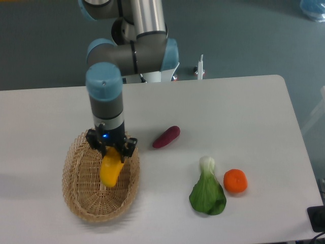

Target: Place the mango in the basket

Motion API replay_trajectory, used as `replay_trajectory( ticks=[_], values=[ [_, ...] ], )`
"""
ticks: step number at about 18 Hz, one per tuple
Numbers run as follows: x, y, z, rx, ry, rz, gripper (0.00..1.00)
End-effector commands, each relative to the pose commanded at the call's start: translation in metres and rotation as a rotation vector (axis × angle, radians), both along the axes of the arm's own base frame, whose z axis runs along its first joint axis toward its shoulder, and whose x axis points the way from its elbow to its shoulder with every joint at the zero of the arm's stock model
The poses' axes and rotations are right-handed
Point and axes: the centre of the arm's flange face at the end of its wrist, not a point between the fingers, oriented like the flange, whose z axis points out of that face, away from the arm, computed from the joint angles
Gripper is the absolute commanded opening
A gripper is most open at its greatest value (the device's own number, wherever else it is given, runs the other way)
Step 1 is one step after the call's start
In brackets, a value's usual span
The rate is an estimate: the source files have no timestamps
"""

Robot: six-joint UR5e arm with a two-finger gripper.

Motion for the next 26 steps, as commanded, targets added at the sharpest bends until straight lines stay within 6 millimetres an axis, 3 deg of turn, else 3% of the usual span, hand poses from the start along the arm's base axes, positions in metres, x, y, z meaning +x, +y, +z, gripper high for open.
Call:
replay_trajectory(
  ticks=[8,9,11,21,26],
  values=[
    [0.004,0.004,-0.015,-0.021,-0.012,-0.011,0.60],
    [0.003,0.006,-0.012,-0.016,-0.009,-0.011,0.70],
    [0.002,0.005,-0.012,-0.020,-0.002,-0.010,0.99],
    [-0.008,0.019,0.017,0.031,0.042,-0.007,1.00],
    [-0.014,0.017,0.022,0.037,0.048,0.002,1.00]
  ],
)
